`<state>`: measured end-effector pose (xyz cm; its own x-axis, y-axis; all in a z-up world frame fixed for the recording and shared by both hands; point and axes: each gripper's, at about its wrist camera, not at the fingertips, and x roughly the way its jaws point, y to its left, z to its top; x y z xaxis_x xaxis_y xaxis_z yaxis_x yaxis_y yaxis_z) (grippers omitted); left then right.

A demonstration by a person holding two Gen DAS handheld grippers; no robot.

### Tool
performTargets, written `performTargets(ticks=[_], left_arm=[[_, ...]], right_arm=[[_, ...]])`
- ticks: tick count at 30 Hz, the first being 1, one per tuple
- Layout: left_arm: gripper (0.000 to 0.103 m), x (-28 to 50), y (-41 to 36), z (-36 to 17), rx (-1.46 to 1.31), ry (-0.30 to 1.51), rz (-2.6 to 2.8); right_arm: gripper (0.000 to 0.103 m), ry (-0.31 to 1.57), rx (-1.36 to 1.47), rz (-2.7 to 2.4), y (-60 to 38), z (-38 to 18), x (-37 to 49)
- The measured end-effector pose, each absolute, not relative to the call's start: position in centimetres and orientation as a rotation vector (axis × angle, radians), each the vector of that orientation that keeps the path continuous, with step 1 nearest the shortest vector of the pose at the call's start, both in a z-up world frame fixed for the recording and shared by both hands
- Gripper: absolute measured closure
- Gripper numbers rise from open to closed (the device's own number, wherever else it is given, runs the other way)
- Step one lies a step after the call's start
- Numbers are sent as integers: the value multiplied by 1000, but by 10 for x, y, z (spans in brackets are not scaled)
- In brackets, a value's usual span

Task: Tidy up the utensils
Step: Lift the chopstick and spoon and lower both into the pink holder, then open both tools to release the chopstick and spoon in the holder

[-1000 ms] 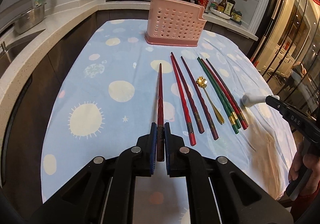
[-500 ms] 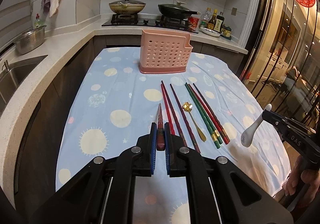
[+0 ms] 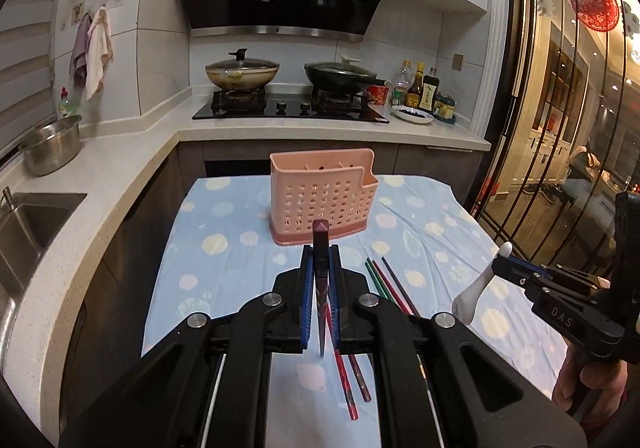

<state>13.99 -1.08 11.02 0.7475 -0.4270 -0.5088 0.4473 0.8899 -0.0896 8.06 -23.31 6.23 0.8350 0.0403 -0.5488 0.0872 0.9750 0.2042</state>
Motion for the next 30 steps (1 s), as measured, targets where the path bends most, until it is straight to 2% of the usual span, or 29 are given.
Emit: performTargets(ticks=[19, 24, 30], left_arm=[[96, 277, -56, 227, 22, 313, -444], [96, 315, -64, 231, 13, 316, -432], [96, 351, -75, 205, 20, 393, -412]], right_arm=[[98, 498, 270, 42, -264, 134, 264], [98, 504, 275, 41, -267, 133, 307], [98, 572, 282, 27, -273, 104, 341]])
